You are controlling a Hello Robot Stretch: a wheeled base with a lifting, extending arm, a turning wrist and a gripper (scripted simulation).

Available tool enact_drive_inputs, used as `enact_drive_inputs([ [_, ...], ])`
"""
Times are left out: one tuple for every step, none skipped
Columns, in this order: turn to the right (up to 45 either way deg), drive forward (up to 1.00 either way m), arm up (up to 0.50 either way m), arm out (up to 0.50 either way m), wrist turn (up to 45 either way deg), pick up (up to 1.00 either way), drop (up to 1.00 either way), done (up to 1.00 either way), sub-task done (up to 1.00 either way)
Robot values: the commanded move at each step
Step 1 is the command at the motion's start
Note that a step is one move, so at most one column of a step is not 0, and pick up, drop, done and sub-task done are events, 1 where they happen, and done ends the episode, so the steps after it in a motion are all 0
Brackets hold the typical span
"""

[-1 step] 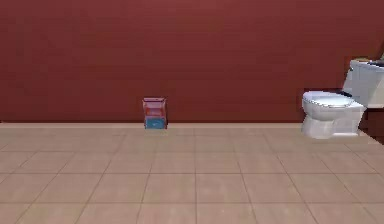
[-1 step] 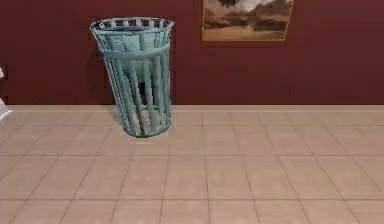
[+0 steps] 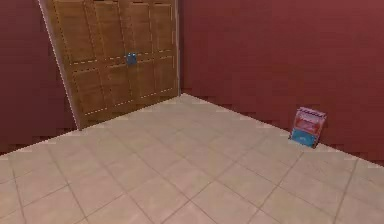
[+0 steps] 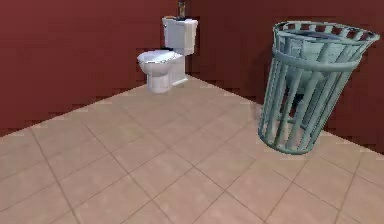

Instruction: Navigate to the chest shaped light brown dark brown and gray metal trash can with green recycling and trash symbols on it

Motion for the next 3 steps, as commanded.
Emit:
enact_drive_inputs([
  [-45.0,0.00,0.00,0.00,0.0,0.00,0.00,0.00,0.00],
  [-45.0,0.00,0.00,0.00,0.0,0.00,0.00,0.00,0.00],
  [-27.0,0.00,0.00,0.00,0.0,0.00,0.00,0.00,0.00],
])
